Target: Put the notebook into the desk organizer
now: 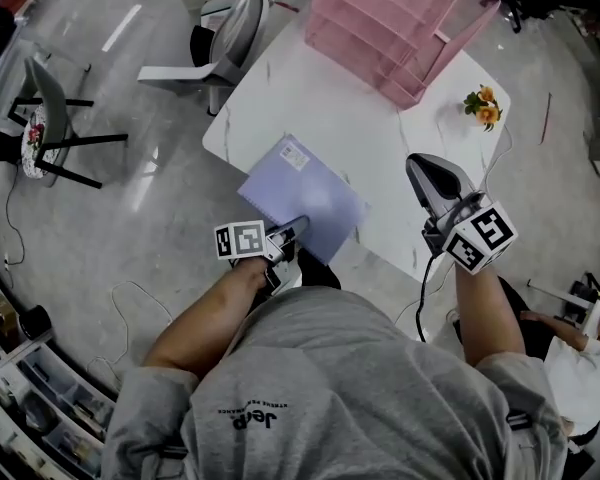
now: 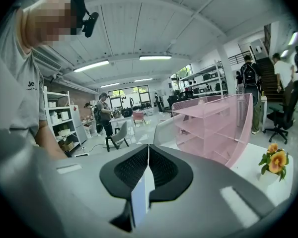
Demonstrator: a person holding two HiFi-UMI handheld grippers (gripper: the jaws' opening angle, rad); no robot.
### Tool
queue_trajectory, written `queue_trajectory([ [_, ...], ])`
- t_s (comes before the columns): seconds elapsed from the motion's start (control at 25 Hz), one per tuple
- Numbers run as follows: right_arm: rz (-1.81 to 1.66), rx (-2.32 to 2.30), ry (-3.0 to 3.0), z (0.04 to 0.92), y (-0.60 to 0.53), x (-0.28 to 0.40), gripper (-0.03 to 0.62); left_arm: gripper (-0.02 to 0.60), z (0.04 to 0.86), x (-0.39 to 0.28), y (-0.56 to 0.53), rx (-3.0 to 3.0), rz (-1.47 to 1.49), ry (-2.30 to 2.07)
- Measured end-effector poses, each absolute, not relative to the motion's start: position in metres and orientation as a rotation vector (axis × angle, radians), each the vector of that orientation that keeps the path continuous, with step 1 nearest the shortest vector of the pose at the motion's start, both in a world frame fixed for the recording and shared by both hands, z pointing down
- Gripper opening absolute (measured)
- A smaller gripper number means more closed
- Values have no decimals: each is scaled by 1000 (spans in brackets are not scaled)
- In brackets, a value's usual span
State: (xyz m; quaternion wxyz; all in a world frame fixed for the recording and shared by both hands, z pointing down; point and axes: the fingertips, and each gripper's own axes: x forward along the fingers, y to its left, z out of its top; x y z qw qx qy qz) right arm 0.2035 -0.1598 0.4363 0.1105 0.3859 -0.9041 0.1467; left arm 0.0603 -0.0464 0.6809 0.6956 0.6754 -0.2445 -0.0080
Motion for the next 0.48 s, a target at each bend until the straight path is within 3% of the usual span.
queue_trajectory([
  [0.28,684,986,-2664,477,-154,172,14,91,619,40,-46,1793,108,-422],
  [0.48,987,624,-2634,510,-132,127,292,91,563,31,-63,1965,96,-312],
])
